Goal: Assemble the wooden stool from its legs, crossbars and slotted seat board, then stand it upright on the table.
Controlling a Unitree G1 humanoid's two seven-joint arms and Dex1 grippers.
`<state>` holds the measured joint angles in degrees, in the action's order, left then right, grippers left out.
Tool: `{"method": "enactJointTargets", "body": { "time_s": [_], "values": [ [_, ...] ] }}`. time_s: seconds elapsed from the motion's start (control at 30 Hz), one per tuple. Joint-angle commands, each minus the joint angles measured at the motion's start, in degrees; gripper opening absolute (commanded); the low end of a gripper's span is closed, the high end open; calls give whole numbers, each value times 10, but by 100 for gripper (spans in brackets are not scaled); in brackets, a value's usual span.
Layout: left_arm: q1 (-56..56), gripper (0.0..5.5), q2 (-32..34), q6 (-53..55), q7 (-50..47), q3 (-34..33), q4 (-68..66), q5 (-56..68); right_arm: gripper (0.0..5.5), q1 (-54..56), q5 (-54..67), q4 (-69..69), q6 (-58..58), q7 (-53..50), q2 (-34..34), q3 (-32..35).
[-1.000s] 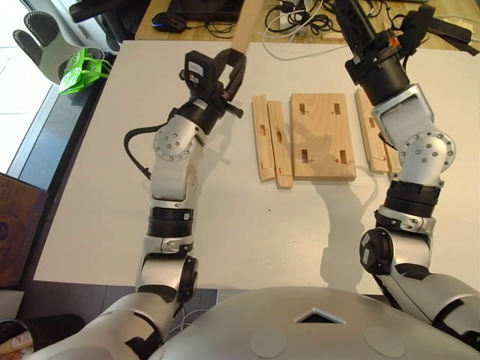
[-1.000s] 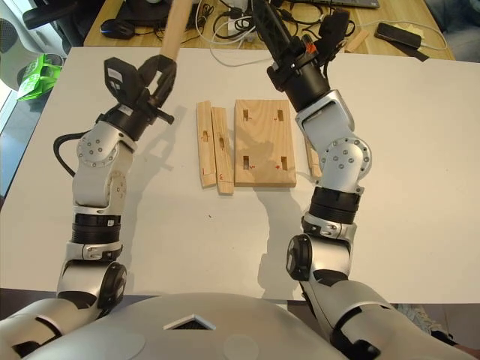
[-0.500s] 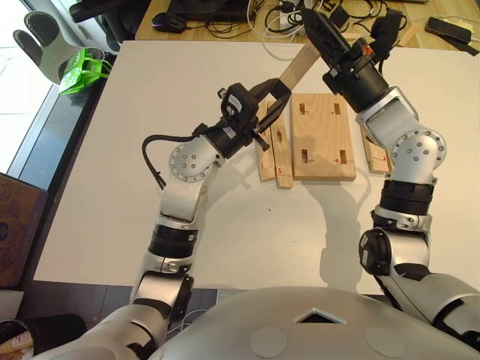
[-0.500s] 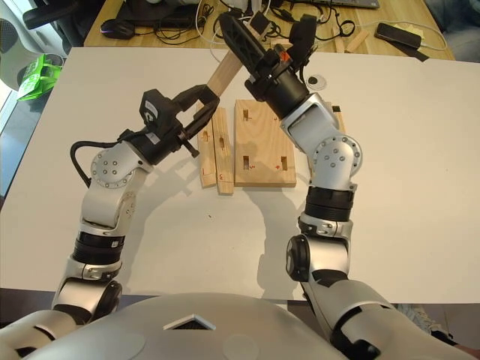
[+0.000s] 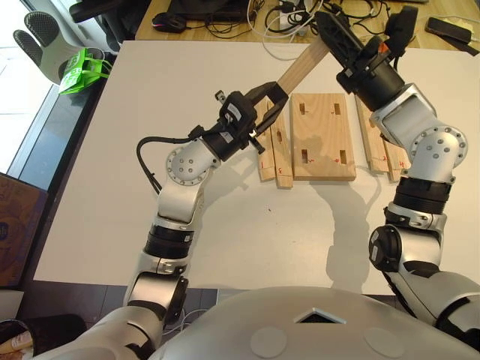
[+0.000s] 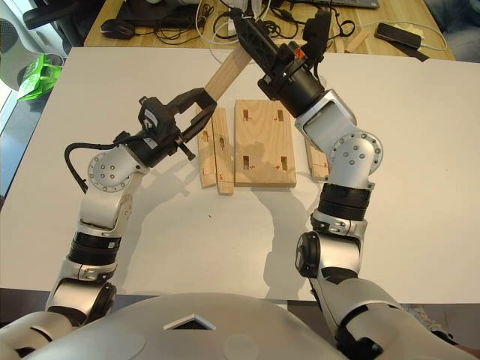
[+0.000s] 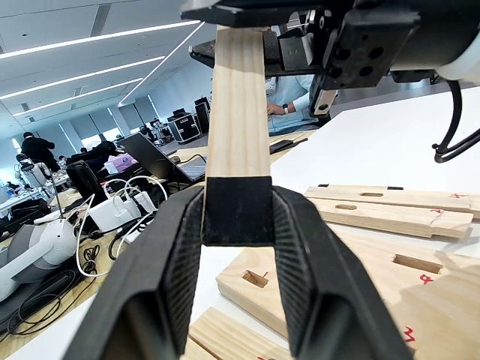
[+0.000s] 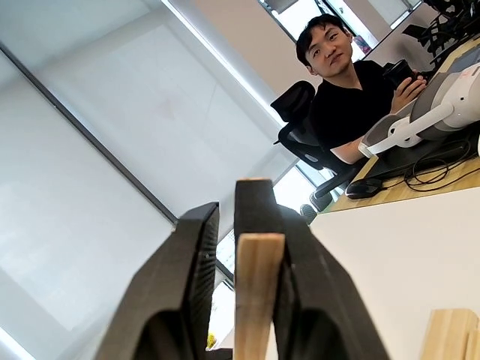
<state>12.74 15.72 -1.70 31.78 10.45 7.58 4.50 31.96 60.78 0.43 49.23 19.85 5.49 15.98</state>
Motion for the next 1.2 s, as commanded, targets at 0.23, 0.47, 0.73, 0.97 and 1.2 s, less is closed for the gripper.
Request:
{"method": "enactJointTargets", "body": {
  "time_s": [0.23, 0.47, 0.73, 0.97, 1.2],
  "values": [
    [-11, 128, 9, -20, -1, 13, -12, -22, 40, -15, 11, -3, 11, 15, 3, -2],
    [15, 221, -10, -21, -57, -8, -38, -46, 40, -21, -10, -10, -48, -17, -27, 9],
    [17, 363, -10, -24, -150, -65, -136, -72, 39, -10, -135, 34, -196, -57, 31, 42],
    [34, 428, -48, 68, -216, -170, -206, 16, 39, -121, -236, 54, -238, -33, 130, 69],
    [25, 428, -61, 84, -237, -182, -223, 26, 39, -150, -302, 101, -287, -16, 142, 59]
  ]
}}
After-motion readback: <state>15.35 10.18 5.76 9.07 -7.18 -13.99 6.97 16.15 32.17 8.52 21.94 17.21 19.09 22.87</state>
